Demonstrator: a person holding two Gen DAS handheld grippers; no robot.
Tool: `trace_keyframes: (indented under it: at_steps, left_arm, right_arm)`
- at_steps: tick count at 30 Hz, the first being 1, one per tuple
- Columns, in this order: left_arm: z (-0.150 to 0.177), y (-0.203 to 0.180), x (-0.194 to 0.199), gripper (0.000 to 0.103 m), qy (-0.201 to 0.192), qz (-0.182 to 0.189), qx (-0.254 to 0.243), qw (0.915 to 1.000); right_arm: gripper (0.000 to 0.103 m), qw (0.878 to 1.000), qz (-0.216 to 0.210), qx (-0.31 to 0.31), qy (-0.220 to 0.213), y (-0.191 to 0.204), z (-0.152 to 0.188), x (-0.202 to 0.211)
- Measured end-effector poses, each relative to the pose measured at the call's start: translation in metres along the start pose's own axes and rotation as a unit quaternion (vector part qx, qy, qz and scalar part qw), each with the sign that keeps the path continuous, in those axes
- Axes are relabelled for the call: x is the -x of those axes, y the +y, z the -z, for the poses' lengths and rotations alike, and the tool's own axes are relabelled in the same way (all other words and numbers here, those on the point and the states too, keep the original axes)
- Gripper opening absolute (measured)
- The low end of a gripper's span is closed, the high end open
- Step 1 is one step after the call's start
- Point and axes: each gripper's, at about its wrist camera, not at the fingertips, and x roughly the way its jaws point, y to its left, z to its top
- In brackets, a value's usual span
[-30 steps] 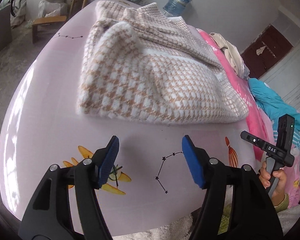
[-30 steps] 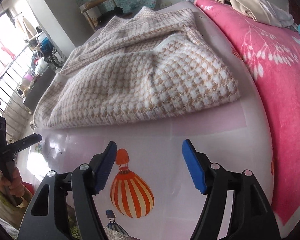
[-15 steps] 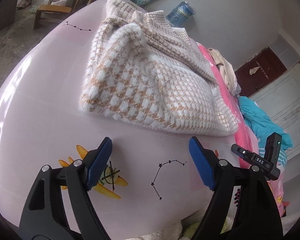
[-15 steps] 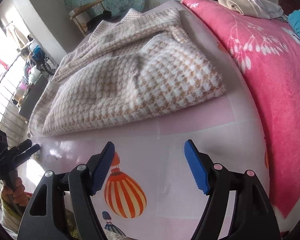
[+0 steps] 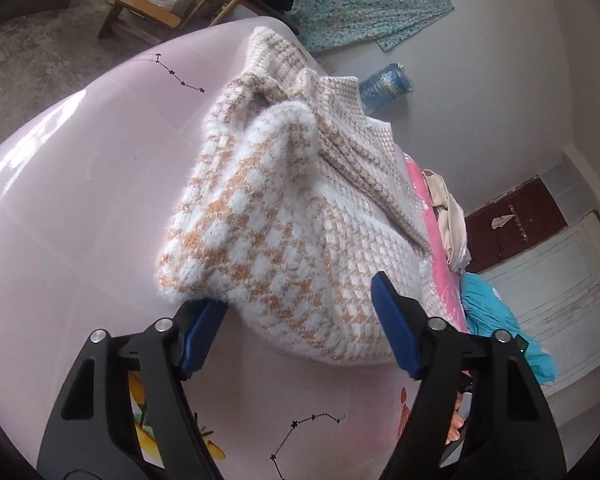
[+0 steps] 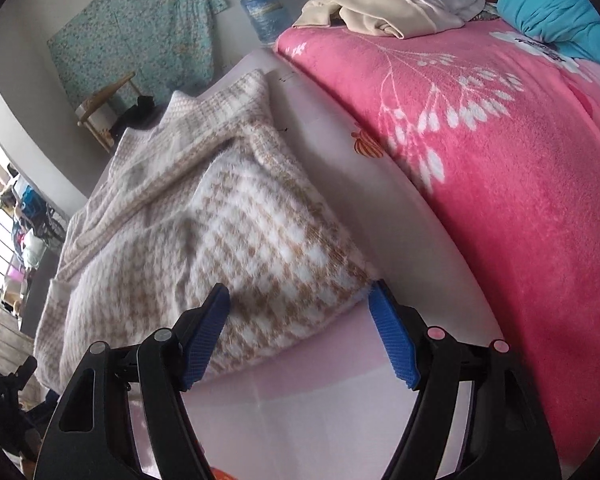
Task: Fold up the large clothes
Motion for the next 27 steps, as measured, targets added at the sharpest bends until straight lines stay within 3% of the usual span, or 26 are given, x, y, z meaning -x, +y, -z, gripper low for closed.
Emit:
trace_keyframes:
  at_steps: [4, 6, 8, 11, 19, 23, 27]
  left_arm:
    - [-0.007, 0.0, -0.006, 0.037, -0.01, -0.036, -0.006, 0.9993]
    - [-0.01, -0.004, -0.009, 0.029, -0.011, -0.058, -0.026, 0.9979]
    - [-0.008, -0.016, -0.009, 0.018, -0.016, -0.086, -0.071, 0.9936]
    - [-0.001, -0.045, 0.002, 0.011, -0.041, -0.12, -0.154, 0.9799]
    - [-0.001, -0.095, 0.066, 0.007, -0.105, -0.093, -0.239, 0.9608]
    - [-0.004, -0.091, 0.098, 0.007, -0.098, -0.067, -0.223, 0.9675]
    - [0.01, -0.07, 0.121, 0.008, -0.061, -0.068, -0.197, 0.9762]
  right_arm:
    - [0.067, 0.999, 0.016, 0.0, -0.031, 0.008, -0.002, -0.006]
    - [0.047, 0.999, 0.03, 0.007, -0.038, 0.011, -0.003, -0.01]
    - [0.022, 0.999, 0.015, 0.004, -0.037, 0.01, -0.006, -0.009]
    - [0.013, 0.997, 0.004, 0.031, -0.064, 0.02, -0.011, 0.013]
    - [0.01, 0.987, -0.017, 0.082, -0.139, 0.044, -0.017, 0.092]
    - [0.01, 0.985, -0.032, 0.093, -0.143, 0.045, -0.004, 0.124]
    - [0.01, 0.989, -0.043, 0.091, -0.11, 0.031, 0.023, 0.139]
